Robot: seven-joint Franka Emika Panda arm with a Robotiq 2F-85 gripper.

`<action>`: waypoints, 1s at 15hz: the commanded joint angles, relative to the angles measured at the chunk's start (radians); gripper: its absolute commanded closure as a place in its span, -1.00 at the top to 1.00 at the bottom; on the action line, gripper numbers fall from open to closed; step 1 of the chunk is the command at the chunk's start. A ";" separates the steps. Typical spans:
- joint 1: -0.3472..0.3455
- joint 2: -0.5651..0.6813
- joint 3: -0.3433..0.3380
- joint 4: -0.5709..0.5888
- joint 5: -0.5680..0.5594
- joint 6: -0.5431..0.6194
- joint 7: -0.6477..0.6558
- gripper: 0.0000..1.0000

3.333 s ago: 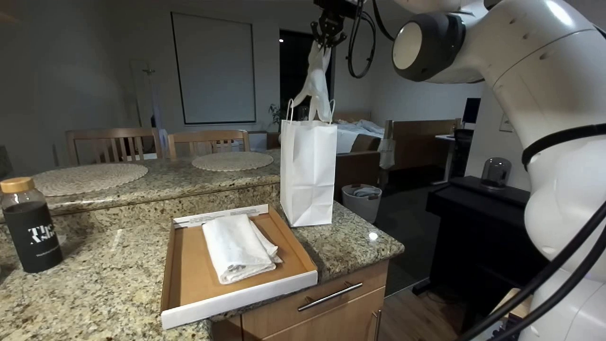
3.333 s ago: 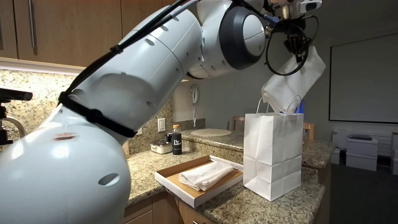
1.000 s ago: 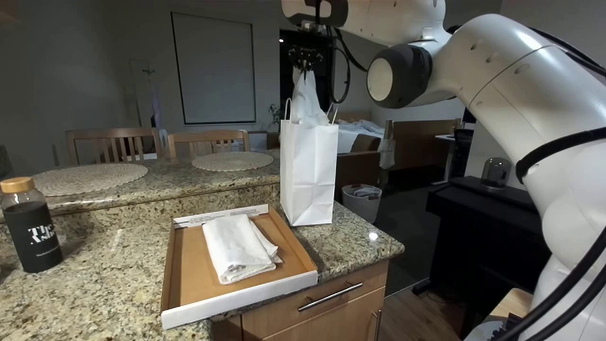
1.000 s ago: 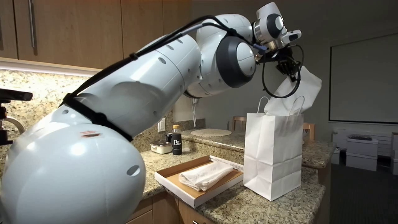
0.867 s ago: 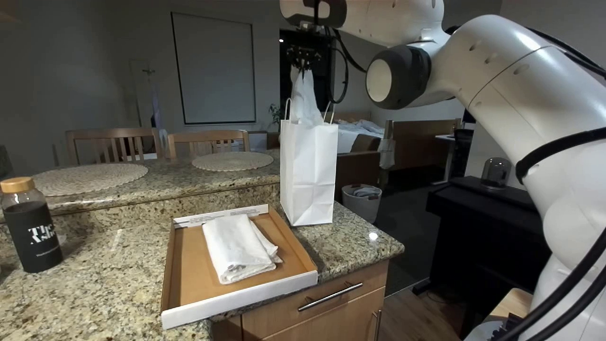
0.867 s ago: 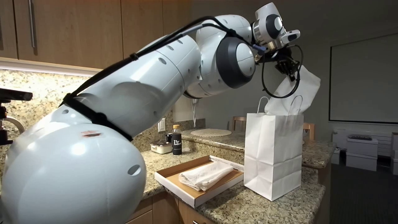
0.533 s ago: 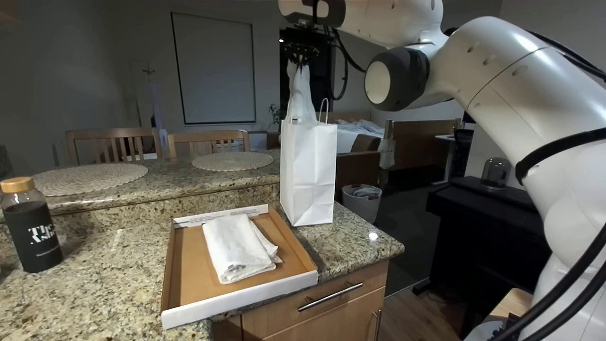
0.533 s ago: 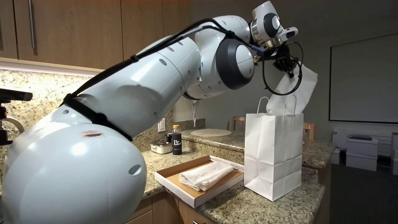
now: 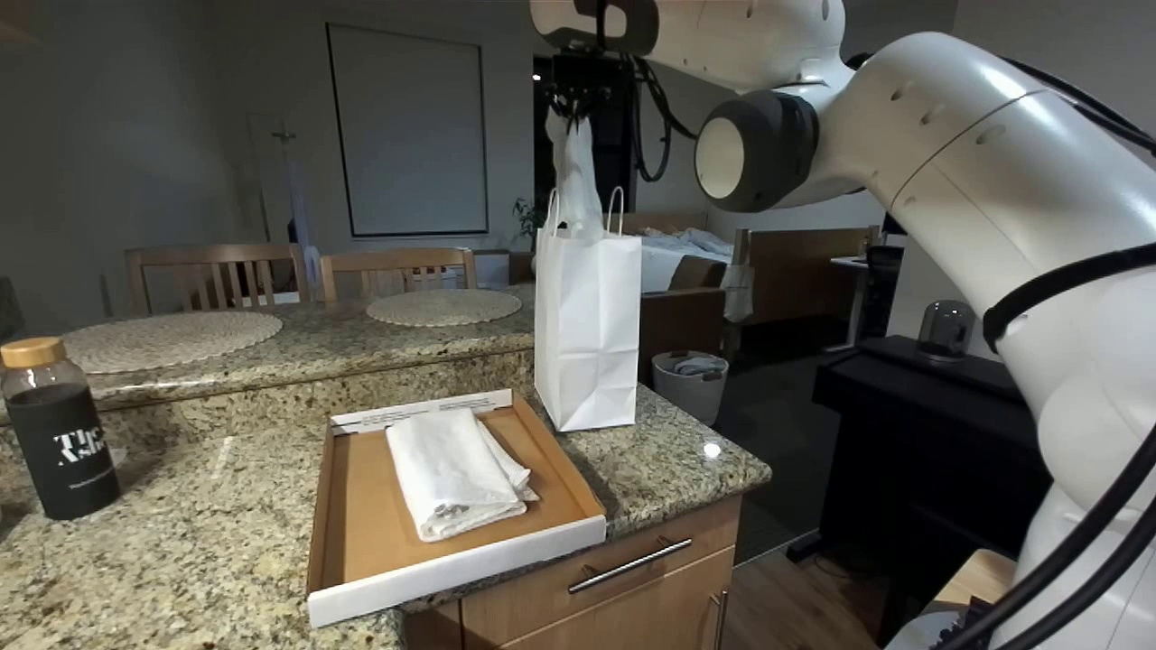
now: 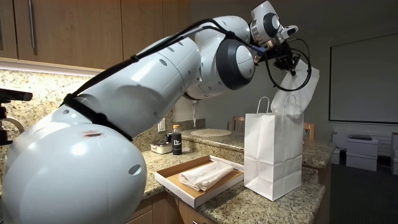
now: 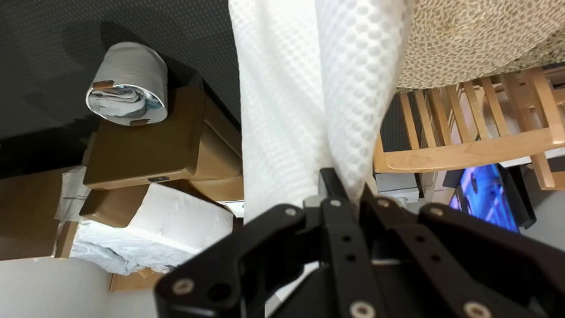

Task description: Place one white towel in the white bag

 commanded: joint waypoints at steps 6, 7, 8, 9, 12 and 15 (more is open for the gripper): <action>-0.007 -0.010 0.034 -0.011 -0.016 0.022 -0.149 -0.89; -0.008 -0.010 0.037 -0.010 -0.015 0.025 -0.164 -0.89; -0.008 -0.010 0.038 -0.010 -0.015 0.027 -0.173 -0.89; -0.006 -0.011 0.039 -0.009 -0.016 0.027 -0.178 -0.89; -0.004 -0.030 0.051 -0.011 -0.008 0.006 -0.197 -0.89; -0.001 -0.058 0.076 -0.019 0.005 -0.035 -0.221 -0.89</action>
